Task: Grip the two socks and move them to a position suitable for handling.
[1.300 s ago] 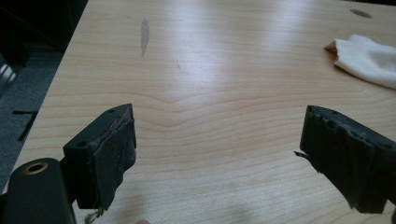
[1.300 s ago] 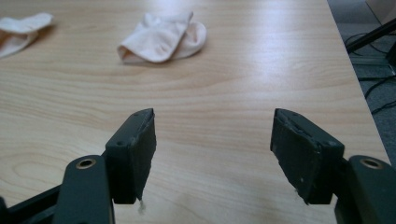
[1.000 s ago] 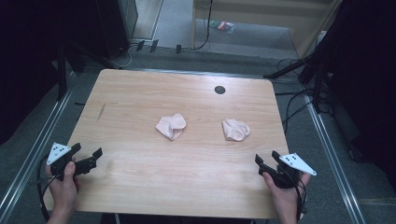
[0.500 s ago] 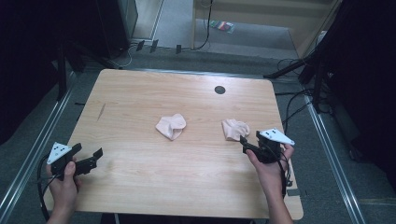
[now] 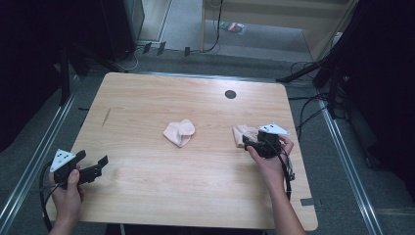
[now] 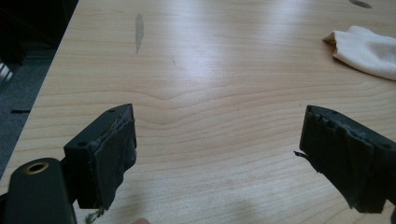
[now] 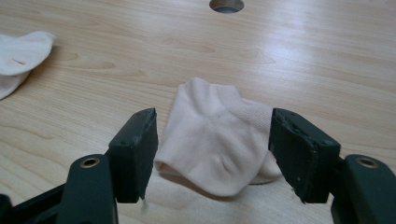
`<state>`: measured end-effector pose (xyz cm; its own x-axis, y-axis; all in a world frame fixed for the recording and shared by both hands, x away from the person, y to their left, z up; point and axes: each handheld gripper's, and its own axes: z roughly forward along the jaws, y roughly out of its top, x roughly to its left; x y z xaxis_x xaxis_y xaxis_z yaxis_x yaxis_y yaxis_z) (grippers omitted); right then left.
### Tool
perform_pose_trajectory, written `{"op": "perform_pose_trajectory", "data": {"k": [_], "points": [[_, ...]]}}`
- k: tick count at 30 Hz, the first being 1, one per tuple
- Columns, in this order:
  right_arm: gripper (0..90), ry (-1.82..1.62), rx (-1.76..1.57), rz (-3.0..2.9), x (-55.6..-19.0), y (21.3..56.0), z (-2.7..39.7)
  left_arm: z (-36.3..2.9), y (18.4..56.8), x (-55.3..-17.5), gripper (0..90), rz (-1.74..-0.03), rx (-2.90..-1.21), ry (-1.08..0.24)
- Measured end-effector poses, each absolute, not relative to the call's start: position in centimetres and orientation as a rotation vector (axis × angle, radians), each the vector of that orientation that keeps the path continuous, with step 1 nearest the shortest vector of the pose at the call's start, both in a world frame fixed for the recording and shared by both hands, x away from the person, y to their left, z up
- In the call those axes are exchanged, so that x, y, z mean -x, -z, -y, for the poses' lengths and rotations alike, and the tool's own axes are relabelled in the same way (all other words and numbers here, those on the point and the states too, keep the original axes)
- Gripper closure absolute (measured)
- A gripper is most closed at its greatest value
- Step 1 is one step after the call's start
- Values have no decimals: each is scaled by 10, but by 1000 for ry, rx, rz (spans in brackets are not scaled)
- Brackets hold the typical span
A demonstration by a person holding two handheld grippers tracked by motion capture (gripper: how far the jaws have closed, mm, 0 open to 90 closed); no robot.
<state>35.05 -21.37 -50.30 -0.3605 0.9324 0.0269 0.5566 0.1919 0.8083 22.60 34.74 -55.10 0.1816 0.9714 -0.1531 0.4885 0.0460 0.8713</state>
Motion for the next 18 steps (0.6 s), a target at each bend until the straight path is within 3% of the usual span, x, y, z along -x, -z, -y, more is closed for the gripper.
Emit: {"op": "perform_pose_trajectory", "data": {"k": [18], "points": [[324,-921,-1481,-2061,-384,533,204,-347,551,-226,110,-1436,-1575,-689]]}}
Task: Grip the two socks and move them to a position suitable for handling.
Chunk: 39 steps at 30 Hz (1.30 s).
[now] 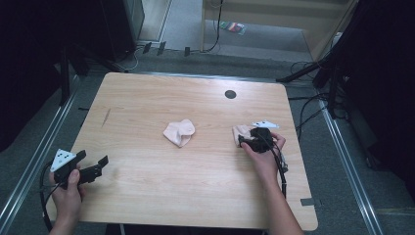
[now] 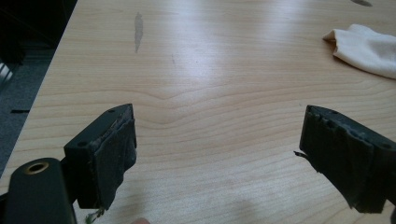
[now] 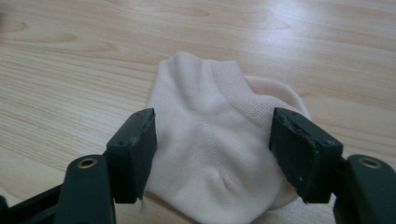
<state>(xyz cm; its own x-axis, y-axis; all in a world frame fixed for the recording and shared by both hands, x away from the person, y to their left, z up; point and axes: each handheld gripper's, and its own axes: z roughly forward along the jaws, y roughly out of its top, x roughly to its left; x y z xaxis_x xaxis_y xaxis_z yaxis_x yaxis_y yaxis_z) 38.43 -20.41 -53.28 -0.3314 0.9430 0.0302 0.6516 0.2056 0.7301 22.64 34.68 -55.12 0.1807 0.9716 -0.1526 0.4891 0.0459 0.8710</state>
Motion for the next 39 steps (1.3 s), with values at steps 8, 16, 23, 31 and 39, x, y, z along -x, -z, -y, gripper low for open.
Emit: {"op": "perform_pose_trajectory", "data": {"k": [8,16,23,31,39], "points": [[440,-899,-1496,-2054,-386,539,204,-346,551,-227,112,-1437,-1575,-690],[814,-934,-1543,-1978,-383,541,213,-346,551,-226,114,-1436,-1578,-693],[834,-978,-1482,-1928,-370,514,206,-346,551,-227,114,-1438,-1579,-693],[834,-1066,-1461,-1936,-342,478,195,-346,551,-226,114,-1436,-1582,-697],[834,-1164,-1388,-1976,-310,457,180,-345,551,-226,114,-1439,-1581,-699]]}}
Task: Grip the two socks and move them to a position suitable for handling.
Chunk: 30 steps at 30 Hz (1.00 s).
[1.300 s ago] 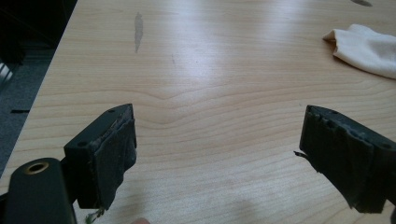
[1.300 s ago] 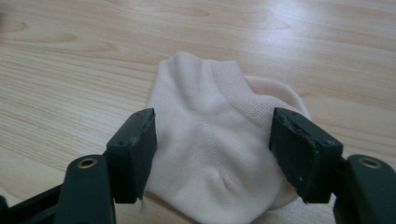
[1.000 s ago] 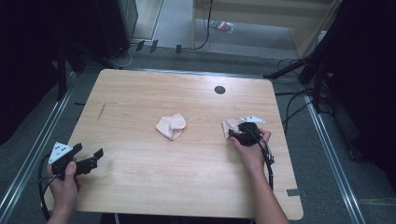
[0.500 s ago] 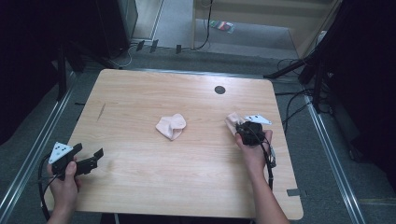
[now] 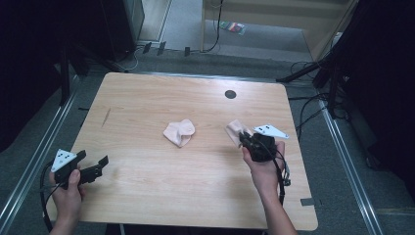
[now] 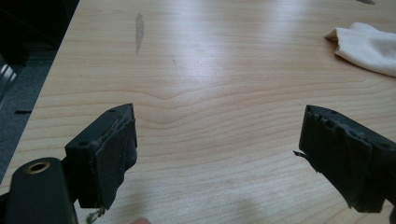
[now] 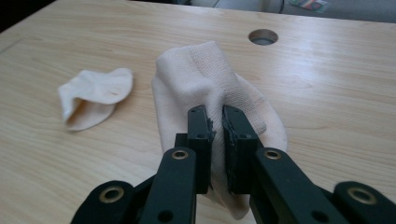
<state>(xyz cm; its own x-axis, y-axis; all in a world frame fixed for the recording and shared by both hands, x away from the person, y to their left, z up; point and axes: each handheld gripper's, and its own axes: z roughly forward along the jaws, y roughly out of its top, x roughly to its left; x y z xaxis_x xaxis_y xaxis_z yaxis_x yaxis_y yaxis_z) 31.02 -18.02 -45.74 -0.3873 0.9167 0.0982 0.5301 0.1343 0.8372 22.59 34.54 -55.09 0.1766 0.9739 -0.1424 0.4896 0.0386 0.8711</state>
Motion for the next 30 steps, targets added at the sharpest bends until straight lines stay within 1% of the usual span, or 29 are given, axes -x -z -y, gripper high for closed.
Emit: {"op": "perform_pose_trajectory", "data": {"k": [2,7,18,26,30], "points": [[833,-1175,-1384,-1981,-307,455,178,-345,551,-226,114,-1438,-1580,-699],[833,-1215,-1330,-2015,-283,448,159,-345,551,-226,114,-1435,-1579,-700],[833,-1246,-1250,-2071,-252,452,129,-345,551,-226,114,-1429,-1583,-701],[833,-1284,-1218,-2136,-234,466,108,-345,551,-226,114,-1426,-1585,-706],[833,-1284,-1221,-2164,-229,480,101,-344,551,-226,114,-1426,-1588,-709]]}}
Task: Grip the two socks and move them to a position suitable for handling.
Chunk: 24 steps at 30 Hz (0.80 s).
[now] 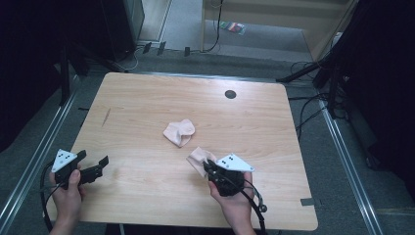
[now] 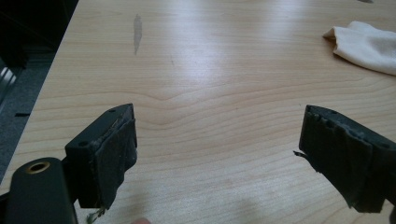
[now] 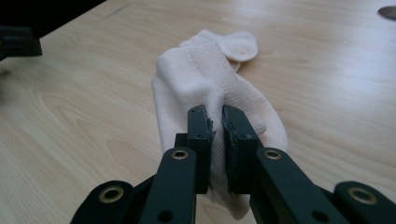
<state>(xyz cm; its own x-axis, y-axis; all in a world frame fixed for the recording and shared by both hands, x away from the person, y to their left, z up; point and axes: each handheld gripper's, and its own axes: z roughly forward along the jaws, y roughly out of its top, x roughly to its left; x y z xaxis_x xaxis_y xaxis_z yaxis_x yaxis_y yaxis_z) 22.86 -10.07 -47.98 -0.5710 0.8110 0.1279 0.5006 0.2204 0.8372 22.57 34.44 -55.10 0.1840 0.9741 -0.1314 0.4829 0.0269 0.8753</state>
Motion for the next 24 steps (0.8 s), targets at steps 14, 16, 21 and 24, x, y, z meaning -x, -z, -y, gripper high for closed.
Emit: {"op": "perform_pose_trajectory", "data": {"k": [14,16,21,24], "points": [[531,-1250,-1246,-2287,-224,526,70,-342,550,-224,114,-1418,-1595,-749],[408,-1342,-1260,-2289,-226,521,75,-342,550,-224,114,-1414,-1598,-753],[487,-1447,-1279,-2156,-232,495,105,-340,547,-223,114,-1405,-1601,-763],[548,-1445,-1306,-2165,-236,496,112,-339,544,-221,114,-1400,-1580,-745]]}}
